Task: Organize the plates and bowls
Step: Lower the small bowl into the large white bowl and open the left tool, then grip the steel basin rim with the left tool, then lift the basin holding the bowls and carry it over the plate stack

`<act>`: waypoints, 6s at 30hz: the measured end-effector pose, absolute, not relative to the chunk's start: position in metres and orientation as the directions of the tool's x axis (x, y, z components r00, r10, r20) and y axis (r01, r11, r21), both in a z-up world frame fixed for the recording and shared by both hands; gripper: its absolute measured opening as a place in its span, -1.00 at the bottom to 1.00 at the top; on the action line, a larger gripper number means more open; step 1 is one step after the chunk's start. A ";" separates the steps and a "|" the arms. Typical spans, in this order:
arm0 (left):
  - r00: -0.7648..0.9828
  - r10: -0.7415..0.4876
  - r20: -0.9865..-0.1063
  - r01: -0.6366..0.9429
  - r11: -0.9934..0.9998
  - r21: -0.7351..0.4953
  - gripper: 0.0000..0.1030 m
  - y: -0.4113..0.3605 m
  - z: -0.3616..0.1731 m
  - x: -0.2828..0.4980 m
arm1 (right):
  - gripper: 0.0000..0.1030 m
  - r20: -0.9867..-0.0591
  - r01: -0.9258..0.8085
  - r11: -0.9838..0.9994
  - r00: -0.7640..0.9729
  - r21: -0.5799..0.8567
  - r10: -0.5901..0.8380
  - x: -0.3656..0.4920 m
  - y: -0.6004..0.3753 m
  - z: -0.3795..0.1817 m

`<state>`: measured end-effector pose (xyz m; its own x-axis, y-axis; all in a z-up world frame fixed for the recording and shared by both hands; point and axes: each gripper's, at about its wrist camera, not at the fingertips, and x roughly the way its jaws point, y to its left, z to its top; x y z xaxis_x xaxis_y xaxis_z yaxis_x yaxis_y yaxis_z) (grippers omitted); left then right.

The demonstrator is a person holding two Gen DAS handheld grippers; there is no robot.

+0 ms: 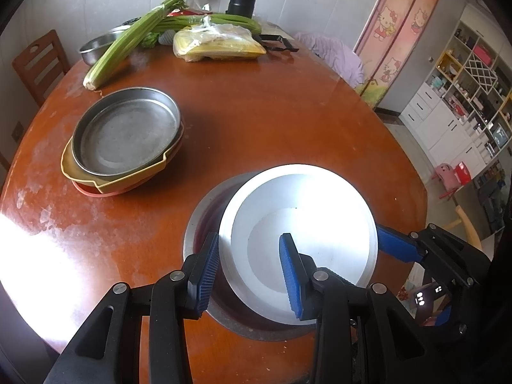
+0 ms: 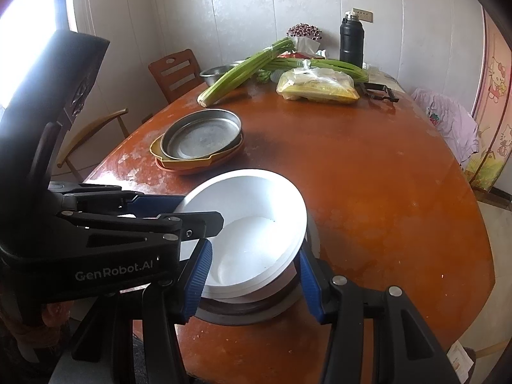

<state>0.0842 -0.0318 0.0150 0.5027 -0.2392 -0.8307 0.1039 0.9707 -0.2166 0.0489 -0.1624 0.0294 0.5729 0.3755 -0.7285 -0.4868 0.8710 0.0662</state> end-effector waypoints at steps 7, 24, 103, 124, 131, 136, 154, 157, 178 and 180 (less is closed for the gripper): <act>0.514 -0.242 -0.823 0.104 0.970 -0.220 -0.26 -0.030 0.020 0.082 | 0.02 -0.719 -0.480 0.875 0.585 0.068 0.376 0.047 -0.164 0.033; 0.549 -0.243 -0.800 0.095 0.969 -0.228 -0.22 -0.019 0.031 0.078 | 0.15 -0.680 -0.472 0.879 0.622 0.069 0.387 0.040 -0.171 0.047; 0.481 -0.285 -0.829 0.048 0.953 -0.299 -0.03 -0.016 -0.037 0.104 | 0.42 -0.791 -0.435 0.864 0.422 0.252 0.443 0.087 -0.167 -0.023; 0.554 -0.283 -0.783 0.059 0.951 -0.302 -0.03 0.009 0.001 0.107 | 0.42 -0.751 -0.471 0.850 0.468 0.235 0.466 0.098 -0.144 0.009; 0.584 -0.277 -0.763 0.049 0.950 -0.308 -0.03 0.028 0.014 0.114 | 0.42 -0.742 -0.495 0.841 0.475 0.220 0.474 0.110 -0.126 0.024; 0.607 -0.267 -0.748 0.034 0.950 -0.312 -0.03 0.046 0.026 0.120 | 0.42 -0.735 -0.514 0.833 0.481 0.206 0.478 0.117 -0.112 0.035; 0.661 -0.199 -0.723 -0.050 0.950 -0.308 -0.02 0.125 0.044 0.162 | 0.43 -0.712 -0.603 0.778 0.467 0.178 0.525 0.170 -0.031 0.062; 0.644 -0.200 -0.739 -0.062 0.948 -0.311 -0.02 0.129 0.035 0.173 | 0.43 -0.725 -0.599 0.777 0.447 0.192 0.524 0.181 -0.025 0.052; 0.621 -0.170 -0.765 -0.070 0.960 -0.270 -0.03 0.131 -0.002 0.198 | 0.43 -0.772 -0.574 0.796 0.413 0.192 0.483 0.210 -0.014 0.012; 0.622 -0.170 -0.765 -0.069 0.960 -0.270 -0.03 0.131 -0.003 0.197 | 0.43 -0.771 -0.573 0.798 0.418 0.187 0.481 0.210 -0.013 0.011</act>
<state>0.1973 0.1309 -0.0028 0.6216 -0.1704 -0.7645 -0.0692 0.9603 -0.2703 0.2097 -0.0134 0.0114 0.4184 0.4809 -0.7705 -0.5728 0.7981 0.1871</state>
